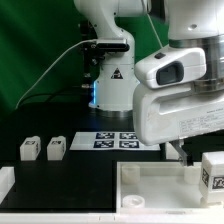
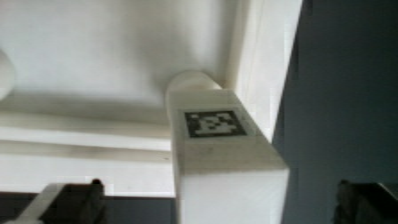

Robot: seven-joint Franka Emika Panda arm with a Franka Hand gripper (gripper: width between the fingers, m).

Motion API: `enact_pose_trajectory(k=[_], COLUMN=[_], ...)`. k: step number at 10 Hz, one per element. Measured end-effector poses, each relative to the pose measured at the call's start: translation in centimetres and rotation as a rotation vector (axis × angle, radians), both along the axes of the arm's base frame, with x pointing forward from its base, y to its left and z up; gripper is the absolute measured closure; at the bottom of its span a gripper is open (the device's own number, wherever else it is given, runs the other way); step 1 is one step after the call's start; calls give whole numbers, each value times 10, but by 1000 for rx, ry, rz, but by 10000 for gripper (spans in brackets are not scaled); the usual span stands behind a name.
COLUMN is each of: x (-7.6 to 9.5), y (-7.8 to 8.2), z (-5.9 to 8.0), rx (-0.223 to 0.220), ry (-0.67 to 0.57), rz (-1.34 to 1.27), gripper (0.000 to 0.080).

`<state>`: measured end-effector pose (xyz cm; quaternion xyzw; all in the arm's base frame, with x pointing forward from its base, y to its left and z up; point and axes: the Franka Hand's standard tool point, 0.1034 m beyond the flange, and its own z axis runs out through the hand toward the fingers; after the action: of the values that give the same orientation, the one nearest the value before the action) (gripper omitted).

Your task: Assemble one leg

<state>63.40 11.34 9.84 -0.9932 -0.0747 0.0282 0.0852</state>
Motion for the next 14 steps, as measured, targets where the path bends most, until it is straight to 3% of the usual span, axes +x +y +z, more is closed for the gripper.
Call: enact_pose_trajectory(k=[4,6,10,12,13,14], x=[-1,-2,-5,-5,-4,-4], y=[0,0,2,2,1,1], z=[-1,-5,-12,-12,-12,-12], rx=[-1,-35,-39,-39,-40,-40], ry=[3,31,37,37,37,37], rz=[-1,-109,-144,-144,-145,-145], gripper=[151,151,151,424,504,504])
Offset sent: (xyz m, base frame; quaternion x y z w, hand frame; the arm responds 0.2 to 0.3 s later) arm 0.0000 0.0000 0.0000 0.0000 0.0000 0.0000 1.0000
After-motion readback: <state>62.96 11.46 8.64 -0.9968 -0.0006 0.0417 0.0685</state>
